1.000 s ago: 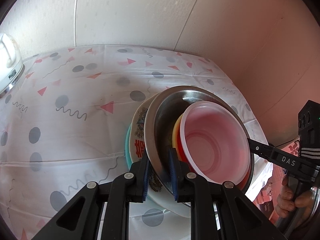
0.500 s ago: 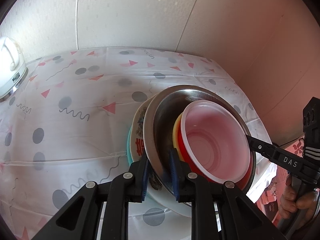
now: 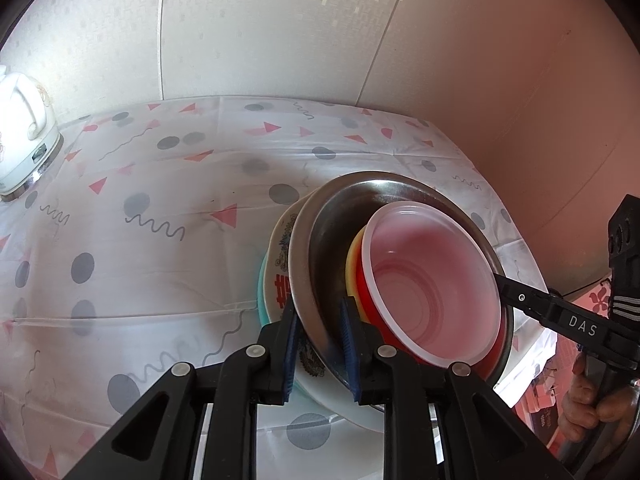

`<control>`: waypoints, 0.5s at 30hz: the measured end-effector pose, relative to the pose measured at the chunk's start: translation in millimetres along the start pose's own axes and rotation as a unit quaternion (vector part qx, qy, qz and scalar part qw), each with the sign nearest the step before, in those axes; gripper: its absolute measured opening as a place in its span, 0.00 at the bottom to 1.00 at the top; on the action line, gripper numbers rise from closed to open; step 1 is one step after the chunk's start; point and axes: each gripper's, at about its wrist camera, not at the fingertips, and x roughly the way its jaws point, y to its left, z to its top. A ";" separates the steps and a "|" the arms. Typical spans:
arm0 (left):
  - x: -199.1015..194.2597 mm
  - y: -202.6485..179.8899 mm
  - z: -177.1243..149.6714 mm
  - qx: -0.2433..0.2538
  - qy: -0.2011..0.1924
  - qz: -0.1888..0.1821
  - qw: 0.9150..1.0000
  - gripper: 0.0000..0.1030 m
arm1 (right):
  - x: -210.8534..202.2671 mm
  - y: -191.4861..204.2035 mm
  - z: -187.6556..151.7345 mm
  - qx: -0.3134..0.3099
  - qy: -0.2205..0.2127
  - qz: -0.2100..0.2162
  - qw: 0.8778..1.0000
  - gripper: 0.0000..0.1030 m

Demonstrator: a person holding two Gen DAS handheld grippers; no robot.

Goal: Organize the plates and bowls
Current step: 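Lower the steel bowl onto the red-character plate with the left gripper, then open the left gripper to release the steel bowl rim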

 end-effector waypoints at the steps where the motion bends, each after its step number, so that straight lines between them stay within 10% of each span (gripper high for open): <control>1: -0.5 0.1 -0.2 0.000 -0.001 0.001 1.000 0.21 | -0.2 0.5 -0.1 0.000 0.000 -0.001 1.000 0.14; 15: -16.9 -0.4 -2.4 0.004 -0.030 0.025 0.999 0.22 | -7.5 4.8 -2.8 -0.006 -0.015 -0.008 1.000 0.22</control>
